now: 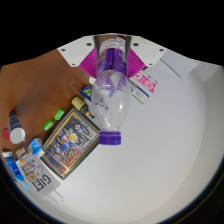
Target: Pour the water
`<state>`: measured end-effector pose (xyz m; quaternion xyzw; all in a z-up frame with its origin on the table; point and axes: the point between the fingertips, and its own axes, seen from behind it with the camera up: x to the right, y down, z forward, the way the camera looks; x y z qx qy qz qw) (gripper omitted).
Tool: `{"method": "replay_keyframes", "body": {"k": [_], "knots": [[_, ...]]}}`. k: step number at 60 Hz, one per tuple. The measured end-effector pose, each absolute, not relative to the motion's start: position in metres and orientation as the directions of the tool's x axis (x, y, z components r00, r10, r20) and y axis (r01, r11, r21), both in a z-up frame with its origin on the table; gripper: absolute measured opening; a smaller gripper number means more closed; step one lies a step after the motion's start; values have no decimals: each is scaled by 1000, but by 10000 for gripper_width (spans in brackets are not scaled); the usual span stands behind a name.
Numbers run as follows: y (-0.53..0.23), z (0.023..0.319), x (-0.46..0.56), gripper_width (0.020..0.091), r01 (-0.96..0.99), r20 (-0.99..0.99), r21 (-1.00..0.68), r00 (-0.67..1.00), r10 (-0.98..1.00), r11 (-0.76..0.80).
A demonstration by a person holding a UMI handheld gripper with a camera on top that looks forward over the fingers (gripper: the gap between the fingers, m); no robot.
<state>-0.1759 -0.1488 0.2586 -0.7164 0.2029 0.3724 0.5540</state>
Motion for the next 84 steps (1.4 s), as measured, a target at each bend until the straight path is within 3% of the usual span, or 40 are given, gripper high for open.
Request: {"method": "replay_keyframes", "body": {"k": [11,30,44,55,66,75,84], "knots": [[-109,276,-91,351,-909,-965,-259,258,49,-326],[-70,235,25,351,-904,-941,339,-331,-75,-261],[-61,215,58,351,-821,-855,518,-509,-104,-241],[-66,213,56,352,-885,-933,357,-327,-147,-298],[-70,229,81,352,-924,-982,-134,173,-79,-359],[-68,261,136,352,-760,-797,-578,604,5,-297],[-68,278,199,351,-453,-465,-869,885,17,-198]]}}
